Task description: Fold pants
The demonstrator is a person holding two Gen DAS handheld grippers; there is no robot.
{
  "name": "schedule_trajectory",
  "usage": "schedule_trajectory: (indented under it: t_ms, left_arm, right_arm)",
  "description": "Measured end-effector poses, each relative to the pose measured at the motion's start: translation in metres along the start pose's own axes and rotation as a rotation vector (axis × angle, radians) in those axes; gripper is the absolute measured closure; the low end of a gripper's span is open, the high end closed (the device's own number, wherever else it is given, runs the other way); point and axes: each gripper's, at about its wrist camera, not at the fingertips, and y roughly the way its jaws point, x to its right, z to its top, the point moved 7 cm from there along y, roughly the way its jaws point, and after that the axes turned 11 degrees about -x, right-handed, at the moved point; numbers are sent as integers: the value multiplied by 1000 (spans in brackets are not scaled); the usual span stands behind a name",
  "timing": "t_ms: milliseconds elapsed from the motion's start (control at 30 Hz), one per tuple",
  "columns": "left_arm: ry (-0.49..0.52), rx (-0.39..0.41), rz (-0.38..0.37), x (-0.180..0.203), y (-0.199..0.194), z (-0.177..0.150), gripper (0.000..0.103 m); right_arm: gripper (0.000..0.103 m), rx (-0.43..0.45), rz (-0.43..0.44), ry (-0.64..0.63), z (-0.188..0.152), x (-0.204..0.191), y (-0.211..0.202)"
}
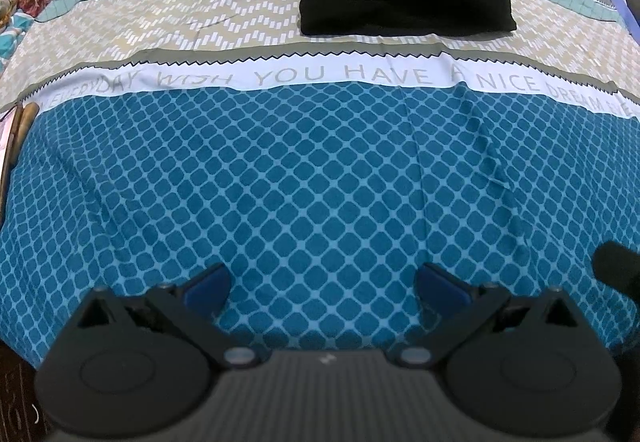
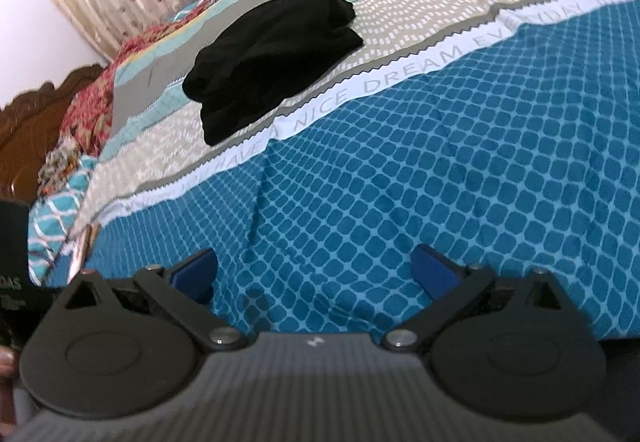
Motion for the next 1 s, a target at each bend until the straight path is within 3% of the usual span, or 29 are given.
schedule_trajectory:
  t_ms: [300,1000]
  left_arm:
    - [5,14,-5,0,1,0,0]
    - [13,7,-3,-1,2,2,0]
  right_arm:
    - [0,4,33,56,1,3,-5]
    - [0,-25,33,55,4,4,-4]
